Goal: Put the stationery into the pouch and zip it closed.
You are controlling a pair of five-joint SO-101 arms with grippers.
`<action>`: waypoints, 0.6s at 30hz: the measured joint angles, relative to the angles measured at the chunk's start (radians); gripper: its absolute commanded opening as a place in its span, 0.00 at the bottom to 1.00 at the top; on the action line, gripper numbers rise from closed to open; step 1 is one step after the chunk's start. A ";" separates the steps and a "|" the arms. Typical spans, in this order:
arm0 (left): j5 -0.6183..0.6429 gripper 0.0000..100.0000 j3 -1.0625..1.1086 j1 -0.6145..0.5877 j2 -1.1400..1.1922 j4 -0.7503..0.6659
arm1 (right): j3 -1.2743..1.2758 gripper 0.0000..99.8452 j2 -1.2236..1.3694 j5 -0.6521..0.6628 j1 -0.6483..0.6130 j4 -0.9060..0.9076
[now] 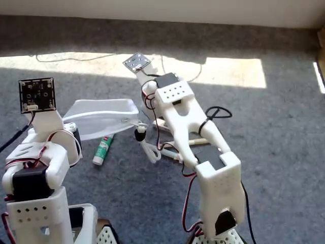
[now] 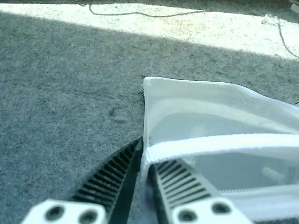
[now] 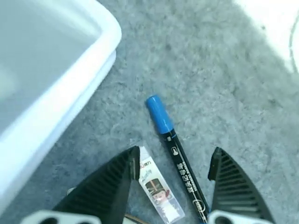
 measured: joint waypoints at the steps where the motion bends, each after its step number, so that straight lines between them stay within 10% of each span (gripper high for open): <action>1: 0.000 0.01 0.000 0.000 0.000 0.000 | -0.011 0.23 0.017 0.014 0.000 0.000; 18: 0.000 0.01 0.000 0.000 0.000 0.000 | -0.138 0.12 0.196 0.140 0.044 0.021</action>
